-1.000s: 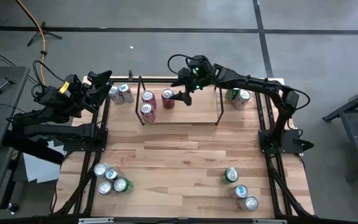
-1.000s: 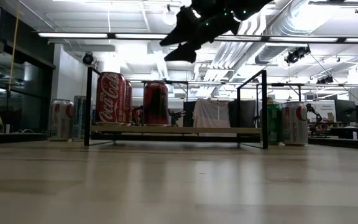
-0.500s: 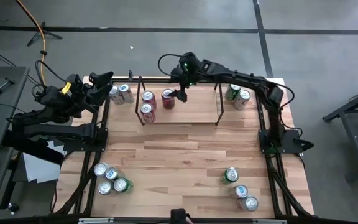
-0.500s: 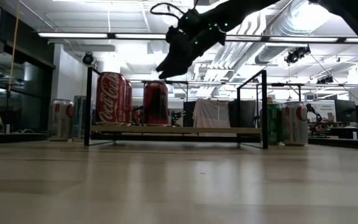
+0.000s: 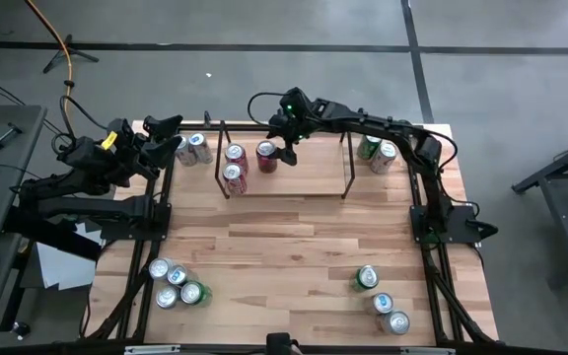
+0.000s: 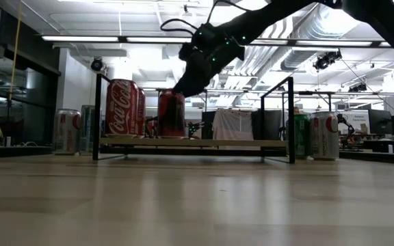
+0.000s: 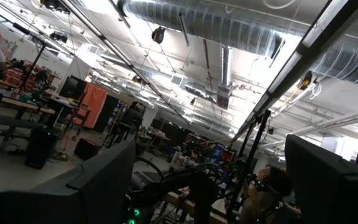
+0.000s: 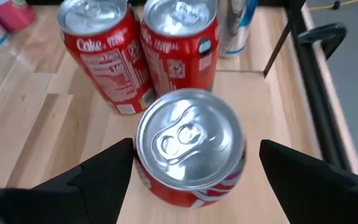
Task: Place canned beverage on shelf
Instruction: Put the red soda can on the shelf aligned with the other red soda cans
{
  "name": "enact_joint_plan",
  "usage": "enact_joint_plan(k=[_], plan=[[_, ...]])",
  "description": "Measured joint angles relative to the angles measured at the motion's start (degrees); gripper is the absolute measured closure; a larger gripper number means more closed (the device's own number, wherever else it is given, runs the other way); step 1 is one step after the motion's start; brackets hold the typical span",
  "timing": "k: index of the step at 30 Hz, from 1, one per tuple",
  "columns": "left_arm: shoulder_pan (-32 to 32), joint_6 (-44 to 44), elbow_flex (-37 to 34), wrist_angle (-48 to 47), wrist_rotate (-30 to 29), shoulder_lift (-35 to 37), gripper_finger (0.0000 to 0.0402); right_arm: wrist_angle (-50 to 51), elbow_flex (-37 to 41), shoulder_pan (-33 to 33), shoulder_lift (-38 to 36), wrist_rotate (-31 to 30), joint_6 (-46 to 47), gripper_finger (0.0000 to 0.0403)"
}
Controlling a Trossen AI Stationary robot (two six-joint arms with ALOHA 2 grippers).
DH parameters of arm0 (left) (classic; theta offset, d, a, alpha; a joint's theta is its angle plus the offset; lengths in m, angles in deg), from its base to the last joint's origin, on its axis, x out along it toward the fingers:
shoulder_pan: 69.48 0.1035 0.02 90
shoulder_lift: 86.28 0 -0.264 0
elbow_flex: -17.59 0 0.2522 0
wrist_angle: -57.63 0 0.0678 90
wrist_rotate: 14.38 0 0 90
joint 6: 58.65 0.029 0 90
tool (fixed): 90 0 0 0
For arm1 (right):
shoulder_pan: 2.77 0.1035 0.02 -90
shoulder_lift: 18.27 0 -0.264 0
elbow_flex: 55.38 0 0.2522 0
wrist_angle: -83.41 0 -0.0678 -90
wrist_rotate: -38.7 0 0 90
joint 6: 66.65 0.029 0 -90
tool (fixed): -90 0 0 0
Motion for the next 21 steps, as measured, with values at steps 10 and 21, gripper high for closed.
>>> enact_joint_plan(k=[10, 21], plan=[[0.0, 0.0, 0.0, -0.6, 0.0, 0.0, 0.0071, 0.1, 0.0, 1.5, 0.7, -3.6, 5.2, 0.0073], [0.0, 0.0, 0.0, -0.6, 0.2, 0.0, 0.0071, 1.1, 0.0, 3.0, 0.1, -7.3, 18.8, 0.0125]])
